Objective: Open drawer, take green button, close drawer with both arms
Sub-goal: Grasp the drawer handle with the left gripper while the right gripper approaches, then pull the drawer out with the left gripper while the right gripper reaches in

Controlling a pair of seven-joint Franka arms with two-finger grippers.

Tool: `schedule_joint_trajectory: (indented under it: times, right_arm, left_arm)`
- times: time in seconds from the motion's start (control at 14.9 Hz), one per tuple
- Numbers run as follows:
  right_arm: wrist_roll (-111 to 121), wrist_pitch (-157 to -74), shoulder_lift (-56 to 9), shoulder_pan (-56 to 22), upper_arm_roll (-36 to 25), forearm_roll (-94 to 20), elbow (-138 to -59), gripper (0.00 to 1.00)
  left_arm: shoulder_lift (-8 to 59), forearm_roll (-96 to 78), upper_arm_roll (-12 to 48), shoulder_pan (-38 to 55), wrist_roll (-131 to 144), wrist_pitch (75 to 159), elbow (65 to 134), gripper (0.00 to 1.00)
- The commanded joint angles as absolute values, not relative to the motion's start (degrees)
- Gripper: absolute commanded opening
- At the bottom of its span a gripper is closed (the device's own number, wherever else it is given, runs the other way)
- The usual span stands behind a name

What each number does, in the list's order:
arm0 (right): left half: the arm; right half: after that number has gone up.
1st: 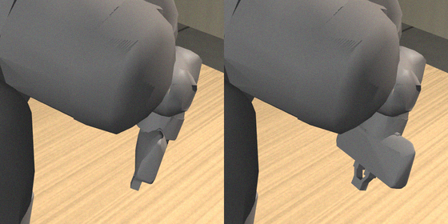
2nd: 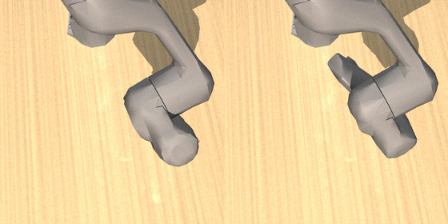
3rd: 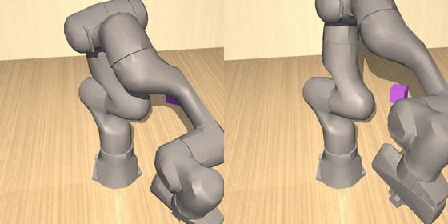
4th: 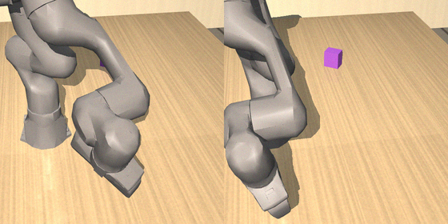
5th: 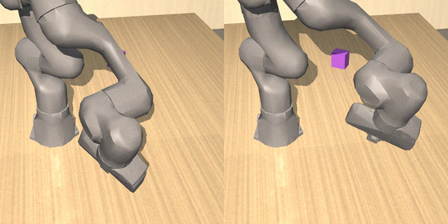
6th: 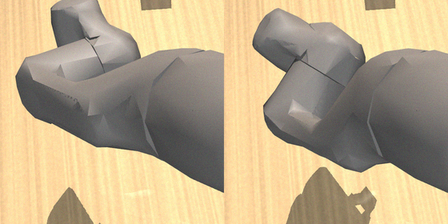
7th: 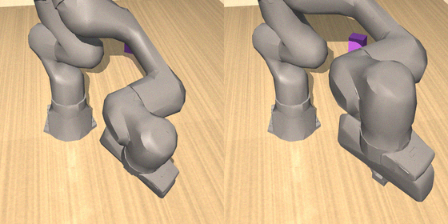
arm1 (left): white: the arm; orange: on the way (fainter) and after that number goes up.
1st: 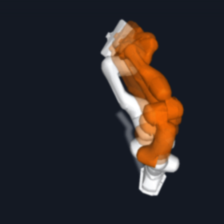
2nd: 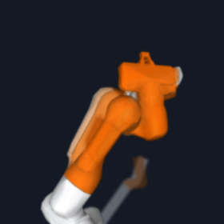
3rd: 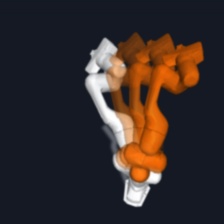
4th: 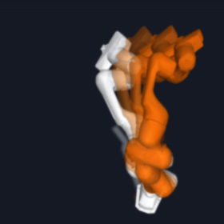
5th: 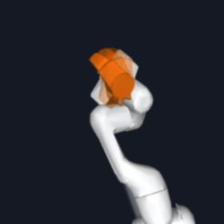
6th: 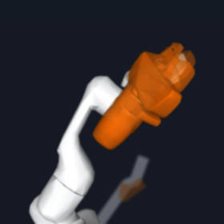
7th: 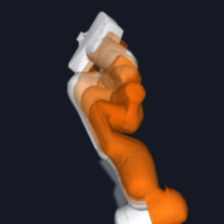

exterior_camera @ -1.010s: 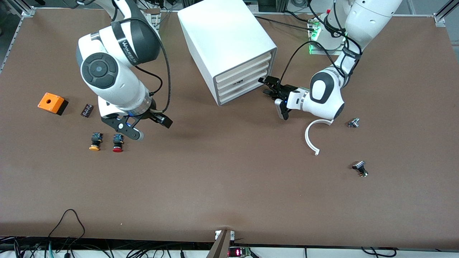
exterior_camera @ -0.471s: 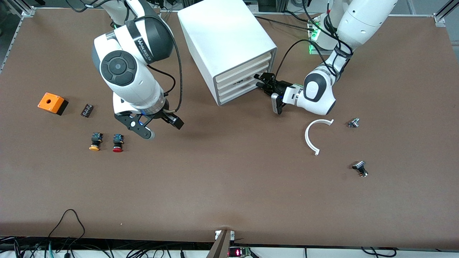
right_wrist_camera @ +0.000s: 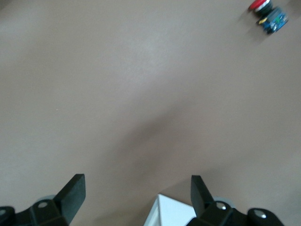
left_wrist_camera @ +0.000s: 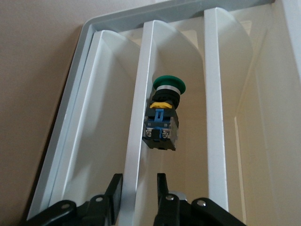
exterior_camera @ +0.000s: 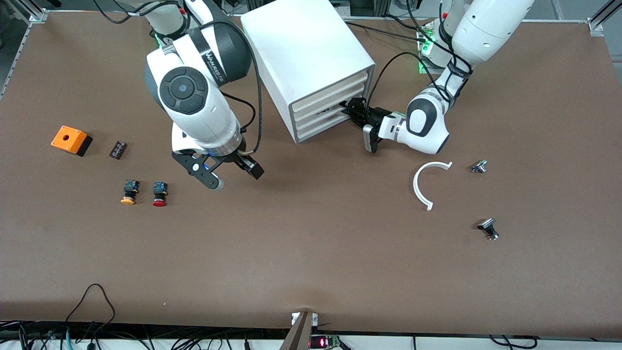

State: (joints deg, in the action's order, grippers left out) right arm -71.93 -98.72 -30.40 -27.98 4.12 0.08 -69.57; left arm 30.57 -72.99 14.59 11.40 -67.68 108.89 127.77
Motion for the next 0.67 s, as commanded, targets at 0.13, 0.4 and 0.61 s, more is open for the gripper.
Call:
schedule_joint_trajectory:
  times: [0.13,0.4,0.61]
  right_arm:
    - [-77.86,-99.05,-34.36,-29.79,3.87,-1.32,-63.90,0.99]
    - [-81.73,-101.51,-35.59,-31.29,3.87,-1.32,-63.72,0.99]
    - [-84.98,-103.62,-36.65,-32.69,3.87,-1.32,-63.72,0.99]
  left_arm:
    - [30.50,-75.15,14.85,12.66,-69.43,110.56,128.32,0.34]
    - [30.41,-75.06,14.77,12.66,-69.43,110.57,128.32,0.00]
    - [30.32,-74.88,14.59,12.48,-69.26,110.65,127.71,0.00]
